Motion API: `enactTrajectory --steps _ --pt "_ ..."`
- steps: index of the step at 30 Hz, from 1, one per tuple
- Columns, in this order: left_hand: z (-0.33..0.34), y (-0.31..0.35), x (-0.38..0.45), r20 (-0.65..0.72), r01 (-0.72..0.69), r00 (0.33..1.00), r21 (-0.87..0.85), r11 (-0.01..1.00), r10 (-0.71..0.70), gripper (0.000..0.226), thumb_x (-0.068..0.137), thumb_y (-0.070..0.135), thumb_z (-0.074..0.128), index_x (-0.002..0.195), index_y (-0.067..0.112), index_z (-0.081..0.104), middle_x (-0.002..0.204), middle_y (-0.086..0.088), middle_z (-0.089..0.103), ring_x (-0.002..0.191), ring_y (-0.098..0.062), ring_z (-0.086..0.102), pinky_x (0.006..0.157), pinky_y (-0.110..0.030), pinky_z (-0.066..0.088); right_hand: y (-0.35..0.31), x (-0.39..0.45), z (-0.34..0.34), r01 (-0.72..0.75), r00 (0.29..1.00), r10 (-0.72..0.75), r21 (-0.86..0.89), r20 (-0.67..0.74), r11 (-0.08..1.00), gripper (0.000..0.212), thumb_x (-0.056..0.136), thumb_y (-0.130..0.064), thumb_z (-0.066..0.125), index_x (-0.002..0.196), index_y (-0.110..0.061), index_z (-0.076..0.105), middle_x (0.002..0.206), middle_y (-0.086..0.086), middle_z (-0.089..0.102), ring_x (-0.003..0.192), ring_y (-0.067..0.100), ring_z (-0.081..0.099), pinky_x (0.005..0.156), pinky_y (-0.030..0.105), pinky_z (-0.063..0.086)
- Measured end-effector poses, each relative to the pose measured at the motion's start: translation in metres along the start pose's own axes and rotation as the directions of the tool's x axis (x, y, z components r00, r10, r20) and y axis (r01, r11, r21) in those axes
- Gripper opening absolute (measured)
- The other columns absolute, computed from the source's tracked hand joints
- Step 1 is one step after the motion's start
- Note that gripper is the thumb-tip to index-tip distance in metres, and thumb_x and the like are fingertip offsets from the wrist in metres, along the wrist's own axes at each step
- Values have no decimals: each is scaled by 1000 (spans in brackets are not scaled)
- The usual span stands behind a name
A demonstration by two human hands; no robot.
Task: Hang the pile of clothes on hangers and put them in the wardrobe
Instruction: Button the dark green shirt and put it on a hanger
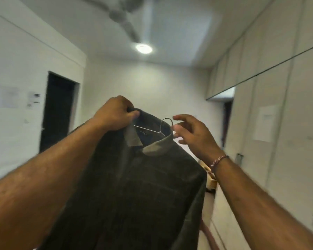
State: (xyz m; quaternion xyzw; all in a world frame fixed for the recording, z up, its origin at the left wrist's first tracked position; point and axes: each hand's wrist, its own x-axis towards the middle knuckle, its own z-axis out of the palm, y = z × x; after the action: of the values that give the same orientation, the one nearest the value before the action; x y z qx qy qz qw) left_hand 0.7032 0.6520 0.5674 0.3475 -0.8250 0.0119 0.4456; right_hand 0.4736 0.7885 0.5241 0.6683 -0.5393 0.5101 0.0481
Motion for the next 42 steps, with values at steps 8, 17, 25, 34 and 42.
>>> enactTrajectory --steps 8,17,25,34,42 --pt "59 162 23 64 -303 939 -308 902 337 18 100 30 62 109 22 77 105 3 74 95 -16 67 88 -36 55 -5 -49 -162 -163 931 32 -336 -364 928 13 95 -27 72 83 -27 77 77 -11 73 74 9 70 74 33 63" --pt "107 359 -13 157 -582 702 -436 687 694 33 97 56 61 114 30 70 98 12 73 87 -7 67 78 -29 52 -12 -124 -308 -180 797 -159 -480 -582 859 12 96 -26 72 86 -19 72 76 -13 68 78 0 67 67 16 58" --pt "96 543 -28 -50 -674 648 -503 541 760 20 98 39 66 108 25 77 100 7 75 90 -10 68 88 -37 57 -59 -190 -459 -165 814 -273 -654 -513 738 15 99 -29 68 91 -19 75 79 -11 72 77 3 69 69 18 58" --pt "77 737 -25 -251 -645 675 -658 389 694 18 93 36 75 103 21 80 94 2 75 90 -18 67 83 -31 50 -157 -305 -672 -400 916 122 -843 -383 359 24 104 -33 58 95 -26 79 87 -11 76 85 4 69 79 28 58" --pt "120 895 -57 -320 -541 643 -833 118 696 18 97 35 71 101 20 80 82 7 70 79 -11 66 70 -24 49 -210 -383 -784 -642 766 230 -729 -600 236 15 97 -22 69 93 -15 82 91 4 79 88 17 74 78 31 62"
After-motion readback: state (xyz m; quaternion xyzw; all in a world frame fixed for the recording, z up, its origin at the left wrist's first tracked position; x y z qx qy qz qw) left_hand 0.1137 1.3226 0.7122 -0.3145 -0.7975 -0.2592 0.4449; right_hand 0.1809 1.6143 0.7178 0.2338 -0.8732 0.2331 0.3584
